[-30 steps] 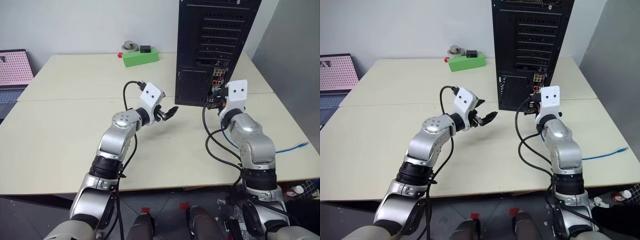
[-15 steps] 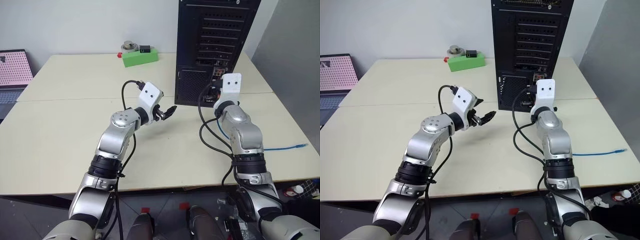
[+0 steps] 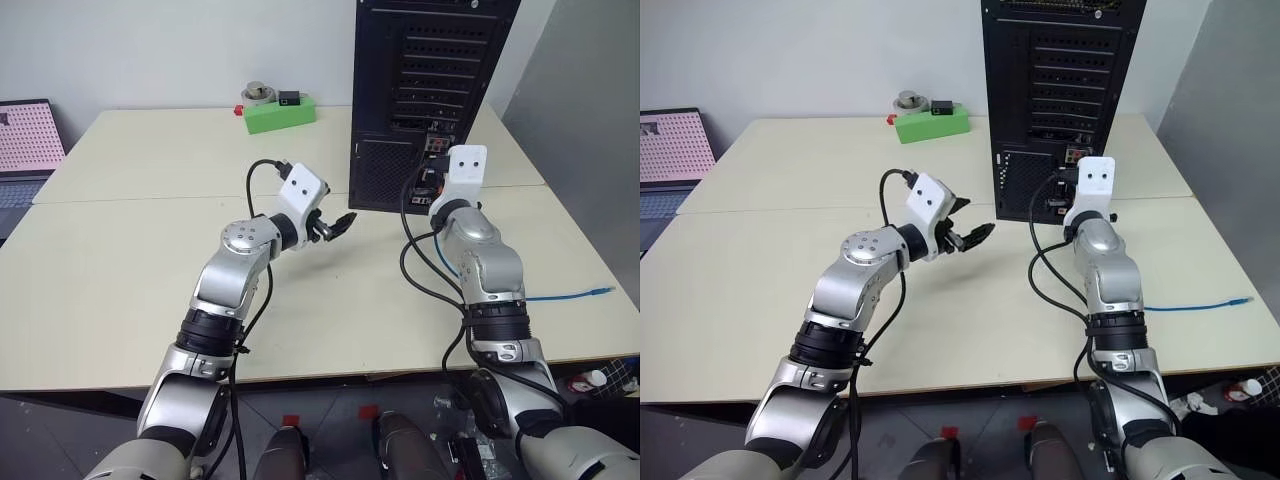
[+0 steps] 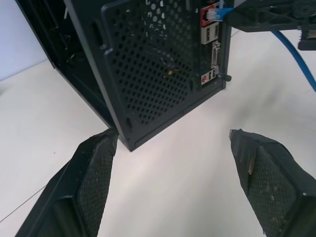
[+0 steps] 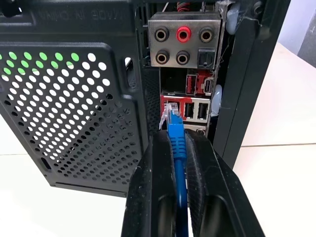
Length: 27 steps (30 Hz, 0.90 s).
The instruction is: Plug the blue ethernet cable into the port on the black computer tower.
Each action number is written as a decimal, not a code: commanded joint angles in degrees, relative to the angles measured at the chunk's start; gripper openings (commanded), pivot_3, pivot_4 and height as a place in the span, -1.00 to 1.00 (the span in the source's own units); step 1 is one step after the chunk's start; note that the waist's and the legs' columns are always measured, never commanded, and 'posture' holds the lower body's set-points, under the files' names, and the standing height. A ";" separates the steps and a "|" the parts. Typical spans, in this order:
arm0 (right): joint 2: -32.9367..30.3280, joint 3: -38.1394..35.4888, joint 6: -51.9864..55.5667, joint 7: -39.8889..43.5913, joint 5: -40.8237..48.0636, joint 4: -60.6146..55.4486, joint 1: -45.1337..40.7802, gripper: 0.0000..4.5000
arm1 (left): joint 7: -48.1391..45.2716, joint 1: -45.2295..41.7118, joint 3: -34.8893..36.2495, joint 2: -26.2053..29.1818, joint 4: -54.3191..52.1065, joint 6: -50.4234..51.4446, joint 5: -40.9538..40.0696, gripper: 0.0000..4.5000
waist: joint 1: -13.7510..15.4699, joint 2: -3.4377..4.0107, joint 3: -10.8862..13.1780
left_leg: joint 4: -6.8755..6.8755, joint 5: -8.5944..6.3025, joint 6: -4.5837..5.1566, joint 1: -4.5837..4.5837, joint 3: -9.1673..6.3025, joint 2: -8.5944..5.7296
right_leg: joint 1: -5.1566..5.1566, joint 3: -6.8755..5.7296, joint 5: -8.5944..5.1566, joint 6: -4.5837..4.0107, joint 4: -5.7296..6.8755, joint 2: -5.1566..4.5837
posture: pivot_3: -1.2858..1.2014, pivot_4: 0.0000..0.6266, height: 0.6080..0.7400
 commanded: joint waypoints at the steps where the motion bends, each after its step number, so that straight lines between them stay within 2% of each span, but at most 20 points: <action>1: -0.01 -0.27 -1.92 -0.08 0.09 -0.74 -2.31 -1.00 | -1.20 -1.73 0.28 0.23 -2.84 -0.47 -1.01 0.71 | -0.02 0.00 0.00 | 0.00 0.00 0.00 0.00 0.00 0.00 | 0.00 0.00 0.00 0.00 0.00 0.00 | 0.03 -0.52 1.00; 27: -0.60 -0.14 -2.05 -2.05 -1.31 1.50 -2.73 -1.00 | -2.63 -2.80 0.16 -0.15 -2.25 -0.78 -1.54 0.71 | -0.05 0.00 0.00 | 0.01 0.01 -0.01 0.01 0.00 0.00 | 0.00 0.00 0.02 -0.02 0.04 0.00 | 0.03 -0.52 1.00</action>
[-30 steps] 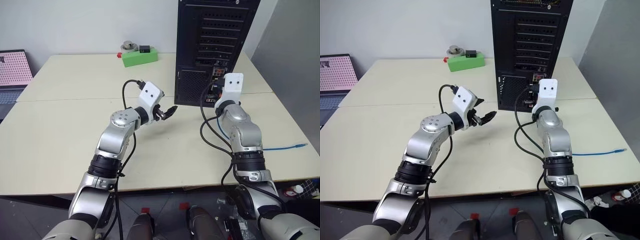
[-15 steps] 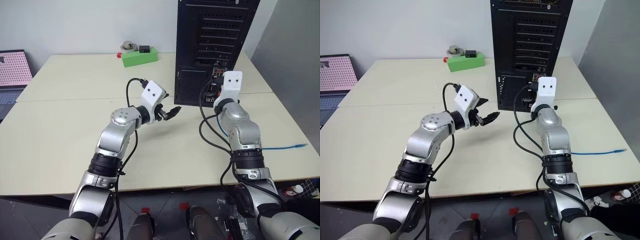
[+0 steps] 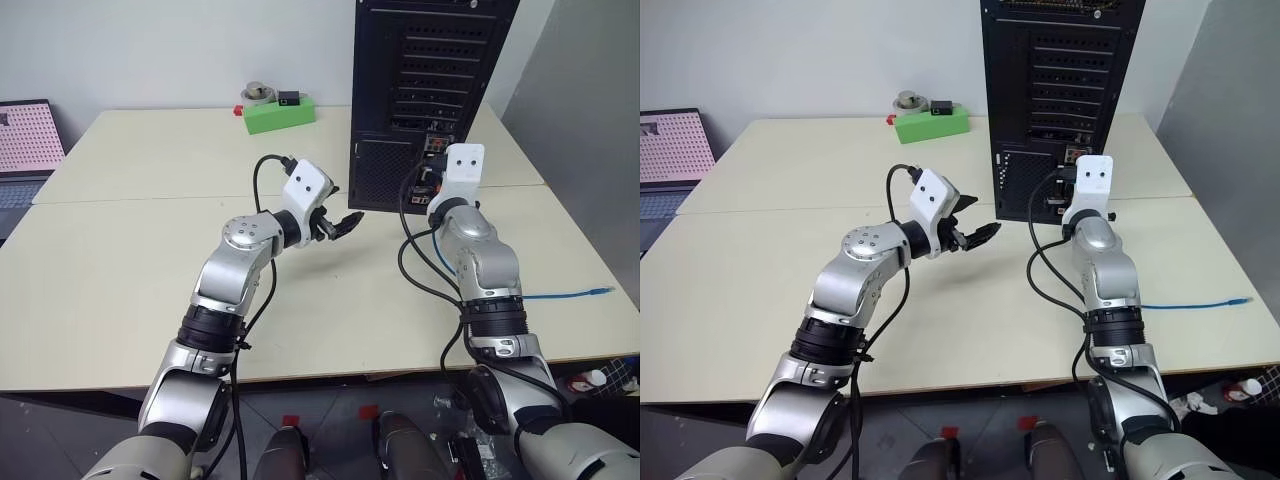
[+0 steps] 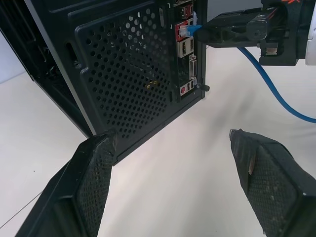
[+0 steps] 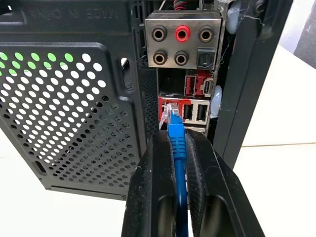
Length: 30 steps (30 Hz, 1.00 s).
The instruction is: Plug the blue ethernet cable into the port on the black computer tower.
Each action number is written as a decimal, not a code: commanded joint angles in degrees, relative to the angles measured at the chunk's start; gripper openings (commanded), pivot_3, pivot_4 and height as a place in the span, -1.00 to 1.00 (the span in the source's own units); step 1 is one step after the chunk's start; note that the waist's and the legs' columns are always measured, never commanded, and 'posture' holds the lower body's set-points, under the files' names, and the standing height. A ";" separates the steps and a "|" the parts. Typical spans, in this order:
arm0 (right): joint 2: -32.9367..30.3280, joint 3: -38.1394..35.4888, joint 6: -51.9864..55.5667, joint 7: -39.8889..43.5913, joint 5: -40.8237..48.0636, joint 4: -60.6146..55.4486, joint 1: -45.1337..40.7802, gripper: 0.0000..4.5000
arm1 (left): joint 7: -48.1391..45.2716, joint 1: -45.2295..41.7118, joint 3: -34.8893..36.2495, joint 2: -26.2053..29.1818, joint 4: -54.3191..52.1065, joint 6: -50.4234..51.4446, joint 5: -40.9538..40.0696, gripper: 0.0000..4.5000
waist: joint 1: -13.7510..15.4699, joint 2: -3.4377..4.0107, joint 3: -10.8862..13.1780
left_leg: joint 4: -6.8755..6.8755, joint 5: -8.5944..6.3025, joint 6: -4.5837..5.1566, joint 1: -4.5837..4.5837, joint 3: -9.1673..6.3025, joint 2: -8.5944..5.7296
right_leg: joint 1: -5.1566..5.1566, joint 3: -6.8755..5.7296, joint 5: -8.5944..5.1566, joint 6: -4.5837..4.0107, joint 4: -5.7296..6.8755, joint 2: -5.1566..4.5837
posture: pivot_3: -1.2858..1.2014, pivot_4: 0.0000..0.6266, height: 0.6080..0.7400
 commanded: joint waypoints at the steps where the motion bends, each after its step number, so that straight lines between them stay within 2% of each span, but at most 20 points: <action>1: -0.78 -0.26 -1.14 -0.72 -0.85 -0.72 -1.58 -1.00 | -0.14 -1.53 0.32 -0.06 -2.22 -0.78 -0.52 0.71 | 0.00 0.00 0.00 | 0.00 0.00 0.00 0.00 0.00 0.00 | 0.00 0.00 0.00 0.00 0.00 0.00 | 0.03 -0.52 1.00; 30: -0.28 2.00 -3.23 -0.04 -2.60 1.77 -3.85 -1.00 | 0.27 -1.38 0.27 -0.13 -1.65 -1.53 -0.21 0.71 | -0.09 0.00 0.00 | 0.00 0.26 -0.02 0.01 0.00 0.00 | 0.01 0.01 0.16 0.19 -0.03 0.02 | 0.03 -0.52 1.00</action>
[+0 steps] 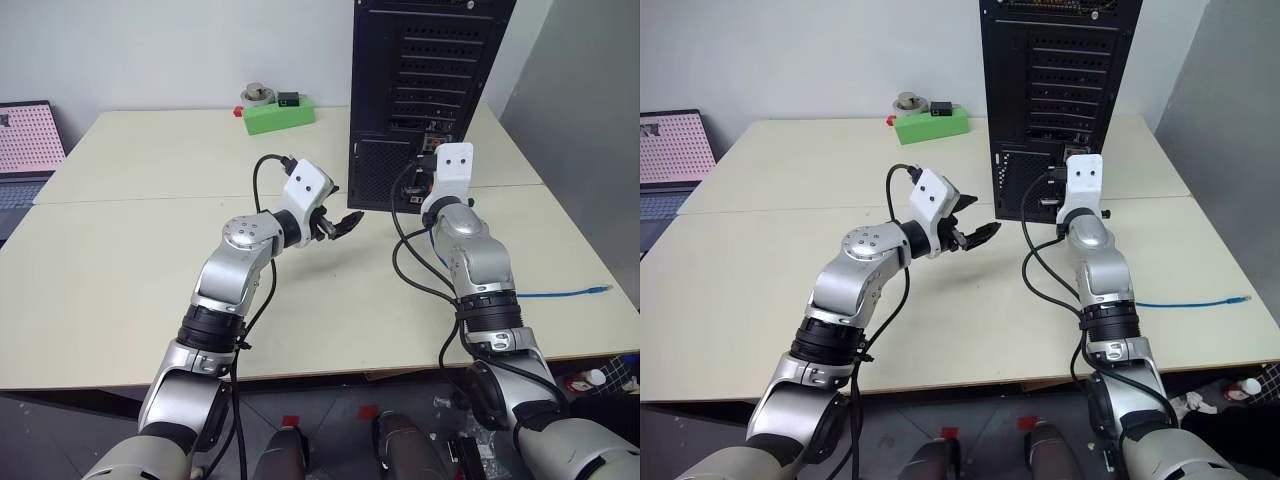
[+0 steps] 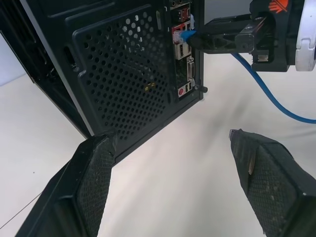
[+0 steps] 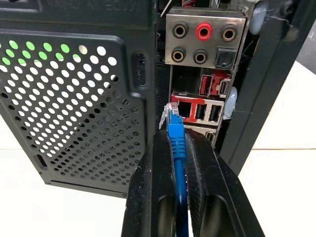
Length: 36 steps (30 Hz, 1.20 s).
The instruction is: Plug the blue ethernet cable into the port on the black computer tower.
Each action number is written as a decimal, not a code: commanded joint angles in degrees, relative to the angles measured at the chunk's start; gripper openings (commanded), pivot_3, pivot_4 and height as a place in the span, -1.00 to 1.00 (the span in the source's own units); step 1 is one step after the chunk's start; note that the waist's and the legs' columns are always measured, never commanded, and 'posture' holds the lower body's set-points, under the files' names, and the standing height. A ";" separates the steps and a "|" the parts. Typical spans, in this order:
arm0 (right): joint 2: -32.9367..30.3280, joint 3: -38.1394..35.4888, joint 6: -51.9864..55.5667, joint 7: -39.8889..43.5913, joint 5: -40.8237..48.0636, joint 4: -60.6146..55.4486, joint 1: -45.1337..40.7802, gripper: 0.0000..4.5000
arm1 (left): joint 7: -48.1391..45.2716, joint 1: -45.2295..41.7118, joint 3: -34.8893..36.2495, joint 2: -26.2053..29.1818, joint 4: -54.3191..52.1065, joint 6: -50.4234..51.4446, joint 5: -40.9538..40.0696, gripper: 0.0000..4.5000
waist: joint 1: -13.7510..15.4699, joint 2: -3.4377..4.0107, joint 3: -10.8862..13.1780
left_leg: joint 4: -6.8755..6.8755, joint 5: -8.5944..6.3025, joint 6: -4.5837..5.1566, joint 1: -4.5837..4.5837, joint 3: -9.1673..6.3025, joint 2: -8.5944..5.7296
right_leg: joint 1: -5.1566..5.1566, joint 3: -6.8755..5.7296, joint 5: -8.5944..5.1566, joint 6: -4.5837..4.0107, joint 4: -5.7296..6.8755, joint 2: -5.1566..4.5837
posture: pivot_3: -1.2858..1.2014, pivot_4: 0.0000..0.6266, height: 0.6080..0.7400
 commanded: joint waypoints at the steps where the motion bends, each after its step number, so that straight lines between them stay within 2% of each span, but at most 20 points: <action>1: -0.35 0.10 -1.93 -0.29 -0.72 -1.75 -2.12 -1.00 | 0.04 -1.38 0.29 -0.11 -1.63 -1.40 -0.21 0.71 | 0.00 0.00 0.00 | 0.00 0.00 0.00 0.00 0.00 0.00 | 0.00 0.00 0.00 0.00 0.00 0.00 | 0.03 -0.52 1.00; 36: -0.89 -0.63 -1.53 -1.60 -0.53 -1.13 -1.39 -1.00 | 0.06 -1.06 0.21 0.02 -1.93 -1.48 -0.07 0.71 | -0.01 0.00 0.00 | 0.01 0.01 0.00 0.01 -0.01 0.00 | 0.00 0.00 0.01 0.00 0.03 0.00 | 0.03 -0.52 1.00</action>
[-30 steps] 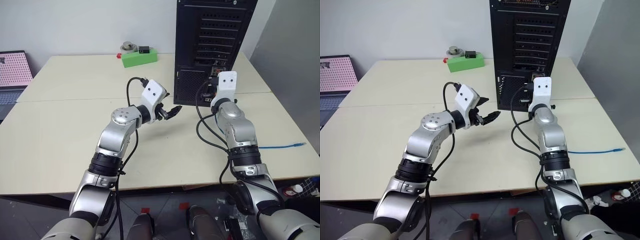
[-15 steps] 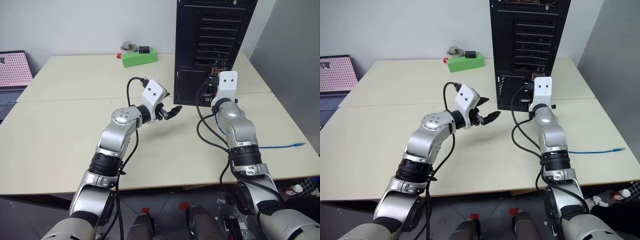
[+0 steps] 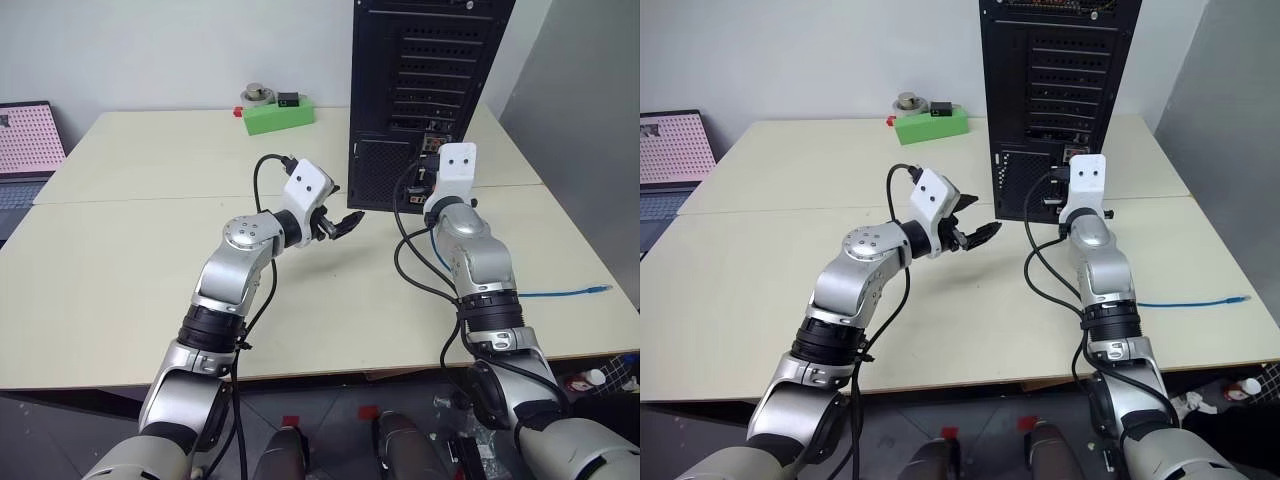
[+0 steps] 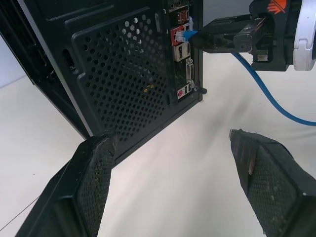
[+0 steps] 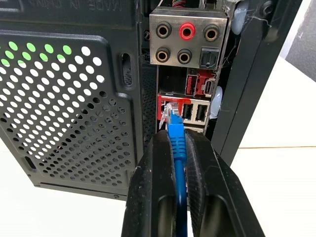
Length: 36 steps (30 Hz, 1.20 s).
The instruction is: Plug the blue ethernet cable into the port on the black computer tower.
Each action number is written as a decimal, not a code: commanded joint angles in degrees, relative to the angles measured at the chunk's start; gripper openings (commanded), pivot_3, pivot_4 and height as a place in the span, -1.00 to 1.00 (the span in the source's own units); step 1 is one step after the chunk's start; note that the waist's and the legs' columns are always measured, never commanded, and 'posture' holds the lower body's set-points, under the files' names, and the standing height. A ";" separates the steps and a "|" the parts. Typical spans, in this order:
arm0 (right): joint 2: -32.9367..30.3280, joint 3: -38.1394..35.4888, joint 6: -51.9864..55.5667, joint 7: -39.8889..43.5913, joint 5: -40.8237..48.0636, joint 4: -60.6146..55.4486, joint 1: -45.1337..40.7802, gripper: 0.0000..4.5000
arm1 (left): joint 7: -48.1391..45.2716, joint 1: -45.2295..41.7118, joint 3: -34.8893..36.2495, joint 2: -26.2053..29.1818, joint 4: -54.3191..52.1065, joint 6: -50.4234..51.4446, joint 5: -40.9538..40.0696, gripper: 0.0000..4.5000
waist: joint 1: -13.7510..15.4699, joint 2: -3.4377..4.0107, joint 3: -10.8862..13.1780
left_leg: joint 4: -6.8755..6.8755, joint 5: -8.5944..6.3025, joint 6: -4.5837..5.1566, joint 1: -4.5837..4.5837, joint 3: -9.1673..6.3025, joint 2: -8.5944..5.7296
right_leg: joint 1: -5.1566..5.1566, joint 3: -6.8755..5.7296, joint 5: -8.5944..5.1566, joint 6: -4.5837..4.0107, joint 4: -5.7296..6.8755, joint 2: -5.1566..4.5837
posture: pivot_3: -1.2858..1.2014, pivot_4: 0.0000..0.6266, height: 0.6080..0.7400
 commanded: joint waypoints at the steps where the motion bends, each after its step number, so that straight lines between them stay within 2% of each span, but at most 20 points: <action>1: -0.54 -0.50 -1.34 -0.30 -0.47 -1.43 -1.44 -1.00 | 0.01 -1.11 0.25 0.12 -1.85 -1.27 -0.10 0.71 | 0.00 0.00 0.00 | 0.00 0.00 0.00 0.00 0.00 0.00 | 0.00 0.00 0.00 0.00 0.00 0.00 | 0.03 -0.52 1.00; 19: 0.17 0.87 -4.74 -2.49 -2.94 6.97 -5.84 -1.00 | 0.32 -1.19 0.28 0.15 -1.73 -1.52 0.11 0.71 | -0.15 0.00 0.00 | 0.01 0.15 0.18 0.06 0.03 -0.01 | 0.04 0.03 0.25 -0.02 -0.04 0.01 | 0.03 -0.52 1.00; 36: 4.77 2.31 -10.56 -6.29 -5.36 15.10 -13.20 -1.00 | 1.99 -1.19 0.57 0.35 -1.55 -0.72 0.49 0.71 | -1.51 0.01 0.01 | 0.00 0.45 0.65 0.11 0.06 0.03 | 0.03 0.04 0.66 -0.14 -0.08 0.10 | 0.03 -0.52 1.00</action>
